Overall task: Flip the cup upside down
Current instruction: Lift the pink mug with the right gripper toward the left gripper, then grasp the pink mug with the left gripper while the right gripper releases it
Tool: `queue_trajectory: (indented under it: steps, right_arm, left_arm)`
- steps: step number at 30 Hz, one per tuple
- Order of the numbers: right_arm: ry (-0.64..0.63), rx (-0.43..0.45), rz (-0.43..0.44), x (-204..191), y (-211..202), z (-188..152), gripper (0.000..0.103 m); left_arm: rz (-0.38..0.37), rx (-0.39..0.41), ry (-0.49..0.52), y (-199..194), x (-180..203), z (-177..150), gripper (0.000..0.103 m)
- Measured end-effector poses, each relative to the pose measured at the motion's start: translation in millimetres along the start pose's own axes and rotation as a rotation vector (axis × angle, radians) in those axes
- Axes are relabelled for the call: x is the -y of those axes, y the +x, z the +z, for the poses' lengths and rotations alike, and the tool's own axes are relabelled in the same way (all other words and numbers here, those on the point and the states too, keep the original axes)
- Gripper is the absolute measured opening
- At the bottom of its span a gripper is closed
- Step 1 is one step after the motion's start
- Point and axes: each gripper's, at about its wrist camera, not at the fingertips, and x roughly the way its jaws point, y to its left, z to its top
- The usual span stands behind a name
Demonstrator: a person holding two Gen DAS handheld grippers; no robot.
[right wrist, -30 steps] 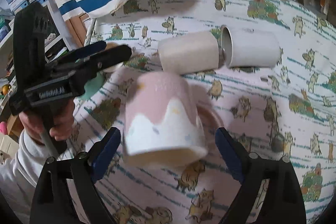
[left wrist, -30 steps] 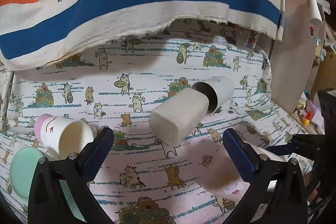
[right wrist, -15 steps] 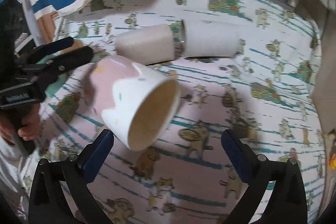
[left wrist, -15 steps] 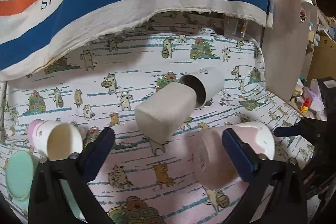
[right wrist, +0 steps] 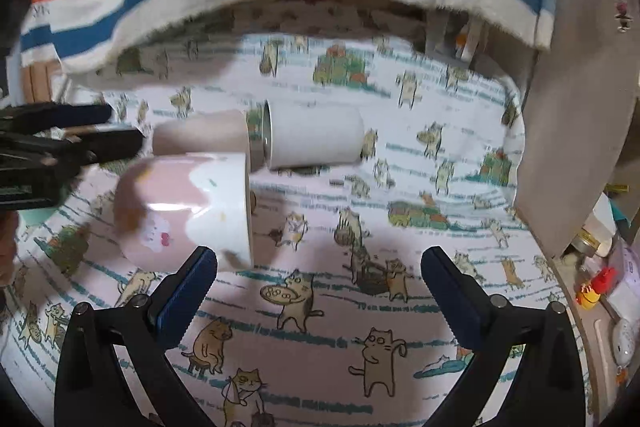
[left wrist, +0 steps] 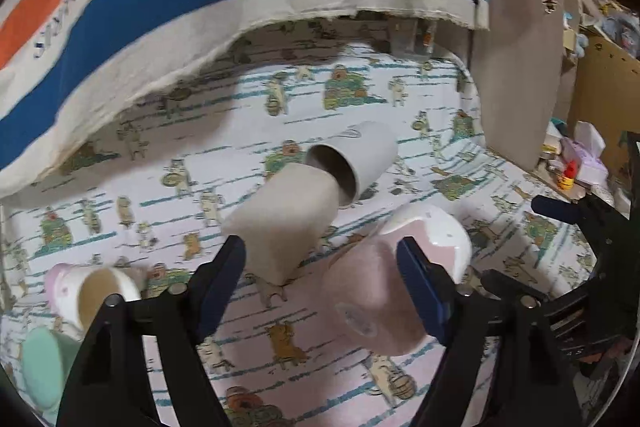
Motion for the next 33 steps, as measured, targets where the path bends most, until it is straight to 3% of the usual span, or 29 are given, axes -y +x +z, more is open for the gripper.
queue_trajectory:
  steps: [3,5,6,16,21,26,29,33]
  right_arm:
    - [0.032,0.060,0.063,7.3,-11.2,-1.8,0.102]
    - [0.024,0.086,0.100,9.2,-16.9,-3.4,0.102]
    - [0.013,0.091,0.129,8.1,-18.1,-3.8,0.102]
    - [0.005,0.135,0.108,6.1,-25.6,-5.4,0.102]
    - [0.051,0.143,0.075,14.9,-26.9,-6.1,0.097]
    - [0.050,0.146,0.076,15.0,-29.2,-6.5,0.096]
    - [0.049,0.119,0.081,14.7,-24.2,-4.8,0.090]
    - [0.059,0.100,0.091,16.9,-20.5,-4.0,0.071]
  left_arm:
    - [-0.122,-0.042,0.008,10.3,5.0,-1.4,0.087]
    - [-0.247,-0.117,0.000,22.9,7.7,-4.4,0.089]
    - [-0.265,-0.138,-0.005,27.5,8.6,-6.8,0.090]
    - [-0.244,-0.168,0.026,43.9,13.0,-23.4,0.092]
    - [-0.257,-0.179,0.133,50.4,20.0,-25.9,0.094]
    - [-0.273,-0.218,0.148,53.5,20.6,-33.4,0.094]
    - [-0.269,-0.188,0.157,48.6,19.5,-38.6,0.095]
    - [-0.259,-0.179,0.144,48.0,19.3,-37.9,0.095]
